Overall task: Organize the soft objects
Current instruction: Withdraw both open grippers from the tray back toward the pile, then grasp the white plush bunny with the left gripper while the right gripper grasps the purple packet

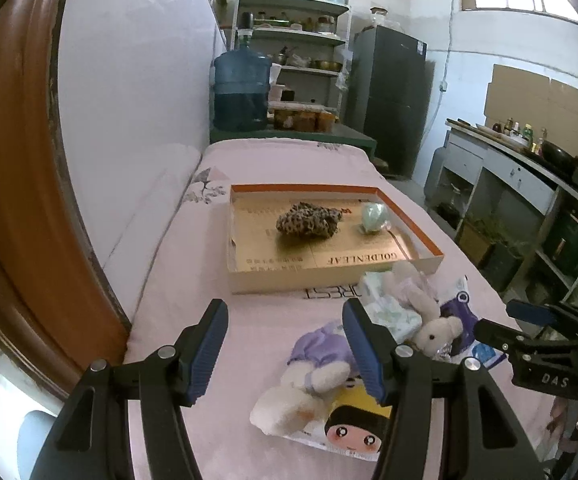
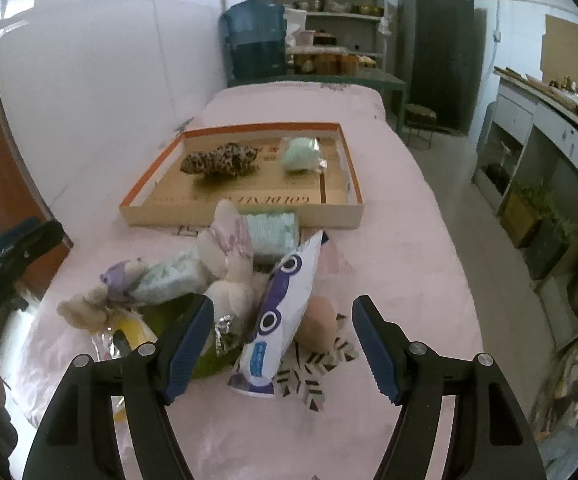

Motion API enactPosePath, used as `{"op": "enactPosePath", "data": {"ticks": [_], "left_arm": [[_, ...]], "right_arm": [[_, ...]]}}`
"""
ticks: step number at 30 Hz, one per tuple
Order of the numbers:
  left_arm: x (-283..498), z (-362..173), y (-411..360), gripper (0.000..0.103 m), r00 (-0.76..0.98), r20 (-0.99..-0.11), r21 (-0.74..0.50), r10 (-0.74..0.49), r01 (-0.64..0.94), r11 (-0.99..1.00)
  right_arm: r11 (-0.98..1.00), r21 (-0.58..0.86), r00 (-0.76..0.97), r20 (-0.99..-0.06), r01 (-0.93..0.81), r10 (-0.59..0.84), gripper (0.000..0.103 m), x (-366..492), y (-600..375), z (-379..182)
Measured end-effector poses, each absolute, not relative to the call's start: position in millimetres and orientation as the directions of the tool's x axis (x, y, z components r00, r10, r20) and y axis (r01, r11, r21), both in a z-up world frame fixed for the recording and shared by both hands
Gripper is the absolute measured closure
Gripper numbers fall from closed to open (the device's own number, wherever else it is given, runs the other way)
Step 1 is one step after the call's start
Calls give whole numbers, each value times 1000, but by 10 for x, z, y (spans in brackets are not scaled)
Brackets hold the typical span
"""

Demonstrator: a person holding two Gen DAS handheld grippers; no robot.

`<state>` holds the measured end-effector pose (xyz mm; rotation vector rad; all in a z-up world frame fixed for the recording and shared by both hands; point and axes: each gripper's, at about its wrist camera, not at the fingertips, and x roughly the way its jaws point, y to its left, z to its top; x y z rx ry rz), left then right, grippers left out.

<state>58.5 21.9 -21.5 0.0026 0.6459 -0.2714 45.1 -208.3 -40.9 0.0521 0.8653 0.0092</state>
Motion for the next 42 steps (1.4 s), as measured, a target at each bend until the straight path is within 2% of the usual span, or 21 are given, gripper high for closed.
{"op": "enactPosePath", "data": {"ticks": [17, 25, 28, 30, 33, 35, 37, 42], "left_arm": [[542, -668, 144, 43, 680, -661, -105, -318, 336, 936], [610, -780, 148, 49, 659, -672, -135, -337, 339, 931], [618, -802, 157, 54, 653, -672, -152, -348, 338, 929], [616, -807, 169, 56, 656, -668, -158, -352, 337, 928], [610, -811, 181, 62, 657, -665, -165, -354, 333, 928], [611, -807, 201, 67, 657, -660, -180, -364, 332, 926], [597, -795, 204, 77, 660, -653, -178, -372, 343, 922], [548, -751, 188, 78, 679, -637, -158, -365, 349, 924]], "right_arm": [[991, 114, 610, -791, 71, 48, 30, 596, -2205, -648], [990, 133, 606, -792, 54, 73, 31, 616, -2187, -697], [989, 137, 604, -793, 52, 78, 45, 625, -2187, -705], [989, 136, 600, -796, 49, 80, 60, 626, -2187, -712], [991, 130, 591, -803, 41, 81, 78, 623, -2173, -732], [990, 134, 588, -804, 37, 87, 81, 617, -2168, -742], [989, 140, 589, -803, 37, 91, 84, 604, -2174, -738], [987, 153, 609, -787, 39, 98, 89, 563, -2196, -670]]}}
